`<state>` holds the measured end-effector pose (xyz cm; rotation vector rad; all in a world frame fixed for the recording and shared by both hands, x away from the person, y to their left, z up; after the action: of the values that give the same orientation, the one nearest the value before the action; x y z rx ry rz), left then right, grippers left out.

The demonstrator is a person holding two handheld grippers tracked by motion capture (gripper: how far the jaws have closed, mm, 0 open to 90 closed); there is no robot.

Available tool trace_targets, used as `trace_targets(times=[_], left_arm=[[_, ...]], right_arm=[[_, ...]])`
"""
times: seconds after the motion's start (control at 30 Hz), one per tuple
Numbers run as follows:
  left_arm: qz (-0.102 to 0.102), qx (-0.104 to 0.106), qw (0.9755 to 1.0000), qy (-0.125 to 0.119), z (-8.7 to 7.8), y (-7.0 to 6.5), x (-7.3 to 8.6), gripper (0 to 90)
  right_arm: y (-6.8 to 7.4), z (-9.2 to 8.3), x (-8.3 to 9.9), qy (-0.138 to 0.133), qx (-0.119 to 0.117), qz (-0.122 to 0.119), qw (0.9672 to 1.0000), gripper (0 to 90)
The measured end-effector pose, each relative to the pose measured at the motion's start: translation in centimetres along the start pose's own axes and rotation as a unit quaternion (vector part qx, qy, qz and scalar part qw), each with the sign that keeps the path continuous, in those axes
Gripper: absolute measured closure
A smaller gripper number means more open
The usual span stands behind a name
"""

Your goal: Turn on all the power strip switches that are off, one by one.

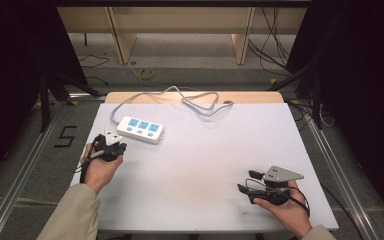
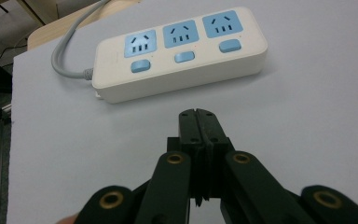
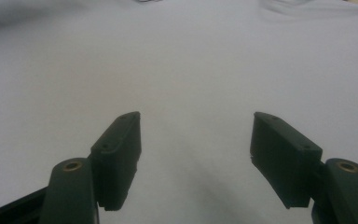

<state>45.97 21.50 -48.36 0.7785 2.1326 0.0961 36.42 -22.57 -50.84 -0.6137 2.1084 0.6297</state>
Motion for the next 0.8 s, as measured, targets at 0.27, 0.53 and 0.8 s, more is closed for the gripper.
trace_targets(times=[0.27, 0.53, 0.8], left_arm=[[-0.003, -0.008, 1.0, 0.001, 0.9, 1.0, -0.8, 89.9], [0.002, -0.016, 0.9999, 0.003, 1.6, 2.2, -1.9, 89.9], [-0.004, -0.023, 0.9997, 0.006, 2.4, 3.1, -2.5, 89.9]], right_arm=[[-0.1, -0.1, 0.1, 0.0, 0.0, 0.001, 1.0, 34.4], [0.0, -0.1, 0.1, 0.0, 0.0, 0.0, 1.0, 34.4], [-0.1, -0.2, 0.1, -0.002, 0.001, 0.004, 1.0, 34.4]])
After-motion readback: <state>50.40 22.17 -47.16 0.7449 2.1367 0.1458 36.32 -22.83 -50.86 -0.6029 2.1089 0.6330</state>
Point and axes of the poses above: each handheld gripper's, and its own axes: z roughly forward along the jaws, x roughly out of its underside, y roughly to its left, the point moved 6 cm from there along z, roughly forward along the jaws, and after that the axes turned 12 degrees about z, right-handed, at the moved point
